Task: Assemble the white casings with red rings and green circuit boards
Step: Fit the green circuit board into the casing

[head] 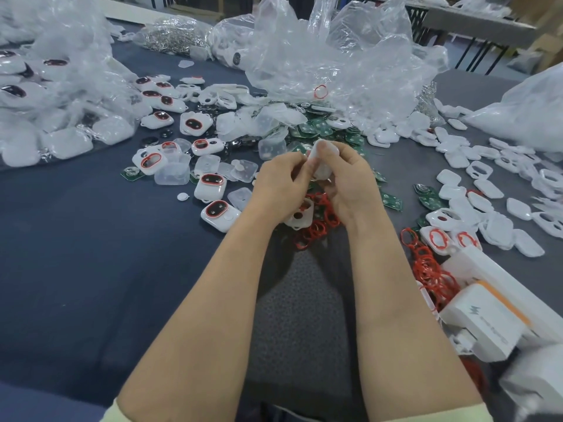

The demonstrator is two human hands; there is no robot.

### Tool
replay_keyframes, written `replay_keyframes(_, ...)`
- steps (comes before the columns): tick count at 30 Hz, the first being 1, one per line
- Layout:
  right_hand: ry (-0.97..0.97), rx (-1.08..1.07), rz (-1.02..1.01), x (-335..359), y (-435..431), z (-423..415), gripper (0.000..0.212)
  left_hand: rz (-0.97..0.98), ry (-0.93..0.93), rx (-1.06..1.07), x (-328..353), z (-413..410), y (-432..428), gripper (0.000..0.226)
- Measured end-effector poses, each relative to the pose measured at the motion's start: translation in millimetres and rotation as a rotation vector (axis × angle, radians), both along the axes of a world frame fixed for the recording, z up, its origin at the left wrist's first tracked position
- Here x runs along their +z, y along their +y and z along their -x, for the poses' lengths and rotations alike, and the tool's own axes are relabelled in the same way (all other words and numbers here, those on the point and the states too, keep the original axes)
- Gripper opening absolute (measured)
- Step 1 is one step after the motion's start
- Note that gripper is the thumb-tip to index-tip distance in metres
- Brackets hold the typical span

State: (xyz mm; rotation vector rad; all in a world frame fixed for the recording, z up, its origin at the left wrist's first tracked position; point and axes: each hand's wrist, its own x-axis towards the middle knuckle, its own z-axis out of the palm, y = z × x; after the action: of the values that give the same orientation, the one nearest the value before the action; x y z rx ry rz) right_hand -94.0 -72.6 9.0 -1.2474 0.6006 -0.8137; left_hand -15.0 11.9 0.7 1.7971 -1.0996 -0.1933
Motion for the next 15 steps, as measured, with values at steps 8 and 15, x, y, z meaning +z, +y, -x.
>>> replay_keyframes(8, -0.029, 0.002, -0.153, 0.2, -0.4, -5.0, 0.016, 0.078, 0.176, -0.026, 0.4, 1.0, -2.2, 0.037)
replay_keyframes(15, -0.020, 0.151, 0.063, -4.3, 8.1, -8.9, 0.021, 0.224, 0.422, 0.070, 3.0, -3.6, -1.0, 0.035)
